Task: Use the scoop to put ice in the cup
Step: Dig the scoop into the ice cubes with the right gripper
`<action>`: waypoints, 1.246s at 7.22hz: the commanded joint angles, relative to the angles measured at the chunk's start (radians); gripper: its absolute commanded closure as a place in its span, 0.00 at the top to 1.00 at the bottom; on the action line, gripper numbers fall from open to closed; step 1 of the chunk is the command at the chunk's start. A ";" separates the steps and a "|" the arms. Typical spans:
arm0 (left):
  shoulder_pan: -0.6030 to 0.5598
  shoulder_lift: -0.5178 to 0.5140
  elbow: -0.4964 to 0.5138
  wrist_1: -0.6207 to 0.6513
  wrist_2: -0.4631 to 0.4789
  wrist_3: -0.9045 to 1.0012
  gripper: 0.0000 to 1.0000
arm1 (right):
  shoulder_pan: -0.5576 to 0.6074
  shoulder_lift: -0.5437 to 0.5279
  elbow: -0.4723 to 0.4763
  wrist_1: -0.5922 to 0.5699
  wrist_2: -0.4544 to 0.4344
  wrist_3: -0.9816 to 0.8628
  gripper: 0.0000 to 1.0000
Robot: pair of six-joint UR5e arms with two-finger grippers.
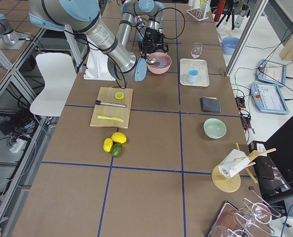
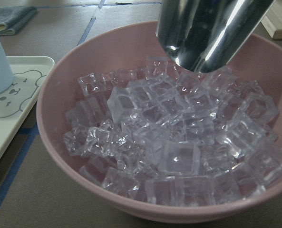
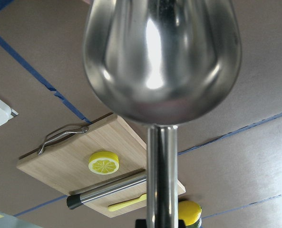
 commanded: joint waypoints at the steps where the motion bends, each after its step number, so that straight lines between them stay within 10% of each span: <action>1: 0.000 0.000 -0.001 0.000 0.000 0.000 1.00 | -0.004 0.010 -0.025 0.006 -0.002 -0.018 0.00; 9: 0.000 -0.002 -0.001 0.000 0.000 0.000 1.00 | -0.018 -0.009 -0.115 0.211 -0.002 0.000 0.00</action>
